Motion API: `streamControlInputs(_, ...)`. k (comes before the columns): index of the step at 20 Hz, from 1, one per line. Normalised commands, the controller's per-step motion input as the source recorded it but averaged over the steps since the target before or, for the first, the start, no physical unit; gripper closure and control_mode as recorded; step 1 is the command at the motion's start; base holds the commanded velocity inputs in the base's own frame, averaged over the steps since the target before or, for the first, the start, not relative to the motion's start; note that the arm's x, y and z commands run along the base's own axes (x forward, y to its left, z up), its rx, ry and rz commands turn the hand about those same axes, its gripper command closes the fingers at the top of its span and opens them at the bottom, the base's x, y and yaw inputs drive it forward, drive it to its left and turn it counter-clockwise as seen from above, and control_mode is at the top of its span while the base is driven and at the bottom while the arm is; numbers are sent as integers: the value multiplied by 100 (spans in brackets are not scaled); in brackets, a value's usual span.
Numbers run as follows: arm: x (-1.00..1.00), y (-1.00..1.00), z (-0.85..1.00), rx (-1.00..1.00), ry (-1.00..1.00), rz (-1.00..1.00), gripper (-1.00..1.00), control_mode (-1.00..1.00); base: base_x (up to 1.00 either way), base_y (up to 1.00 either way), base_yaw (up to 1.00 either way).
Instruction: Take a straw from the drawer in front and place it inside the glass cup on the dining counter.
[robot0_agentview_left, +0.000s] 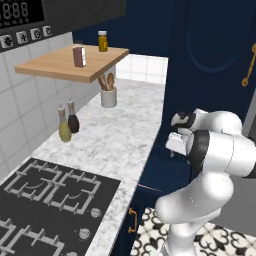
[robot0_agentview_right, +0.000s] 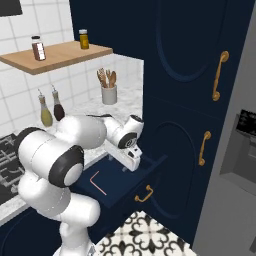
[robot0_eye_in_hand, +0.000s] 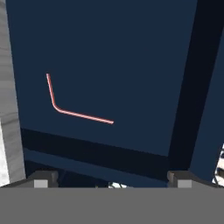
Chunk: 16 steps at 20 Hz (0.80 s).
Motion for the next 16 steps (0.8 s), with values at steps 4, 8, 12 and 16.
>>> streamControlInputs(4, 0, 0, -27, -6, 15, 0, -100, -100, 0, 0, 0)
streamControlInputs(8, 0, -9, -28, -5, 12, 0, -100, -100, 0, 0, 0)
streamControlInputs(12, 0, -14, -26, -4, 11, 0, -100, -100, 0, 0, 0)
streamControlInputs(16, 0, -22, -25, -6, 5, 0, -100, -100, 0, 0, 0)
